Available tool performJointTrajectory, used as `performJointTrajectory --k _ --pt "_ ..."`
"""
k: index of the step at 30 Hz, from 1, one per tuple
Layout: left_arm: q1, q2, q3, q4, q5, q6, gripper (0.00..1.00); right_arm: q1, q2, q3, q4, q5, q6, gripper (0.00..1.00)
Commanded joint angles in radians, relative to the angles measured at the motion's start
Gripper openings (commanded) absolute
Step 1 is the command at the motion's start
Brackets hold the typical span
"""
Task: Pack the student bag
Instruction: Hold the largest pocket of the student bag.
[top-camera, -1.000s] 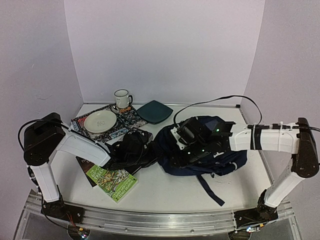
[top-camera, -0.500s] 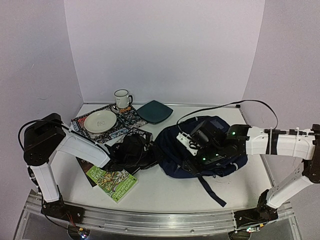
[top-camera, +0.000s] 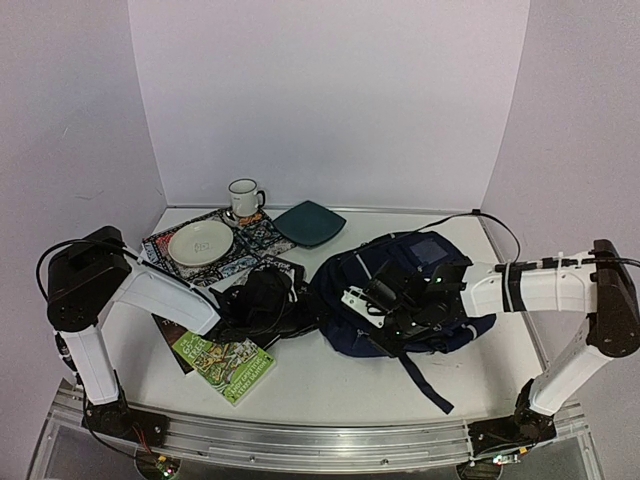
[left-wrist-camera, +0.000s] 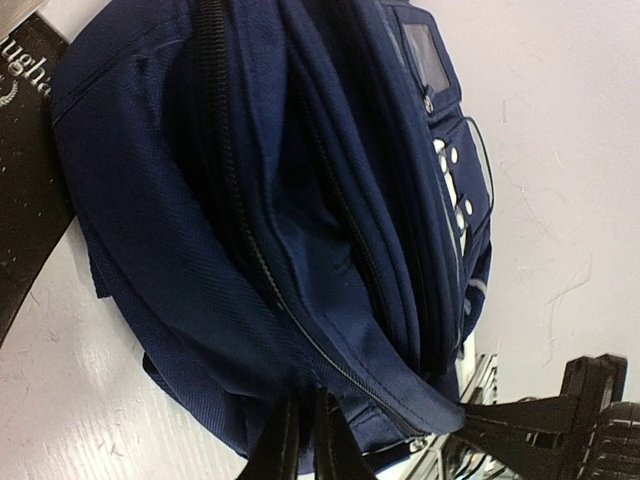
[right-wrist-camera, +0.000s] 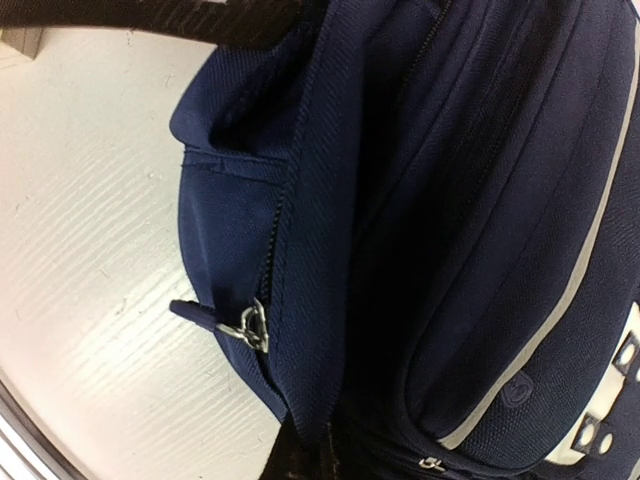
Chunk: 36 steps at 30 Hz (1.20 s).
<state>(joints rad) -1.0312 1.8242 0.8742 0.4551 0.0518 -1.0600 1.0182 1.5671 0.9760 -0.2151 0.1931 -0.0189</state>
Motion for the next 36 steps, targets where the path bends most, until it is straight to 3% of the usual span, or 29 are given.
performJointTrajectory --k 1,4,7,20,36 --pt "-0.006 -0.078 -0.011 0.075 0.035 0.090 0.17 -0.002 -0.046 0.007 -0.016 0.011 0.006 0.00" --pt "-0.009 -0.120 -0.038 0.075 0.042 0.160 0.28 -0.002 -0.094 0.009 -0.028 0.048 0.025 0.00" --pt "-0.021 -0.161 -0.063 0.075 0.038 0.239 0.33 -0.002 -0.146 0.018 -0.039 0.081 0.049 0.00" --pt "-0.237 -0.215 -0.028 0.069 -0.176 0.560 0.35 -0.002 -0.224 0.029 -0.040 0.131 0.056 0.00" --pt "-0.253 -0.008 0.155 0.070 -0.207 0.637 0.34 -0.002 -0.292 0.000 -0.008 0.089 0.076 0.00"
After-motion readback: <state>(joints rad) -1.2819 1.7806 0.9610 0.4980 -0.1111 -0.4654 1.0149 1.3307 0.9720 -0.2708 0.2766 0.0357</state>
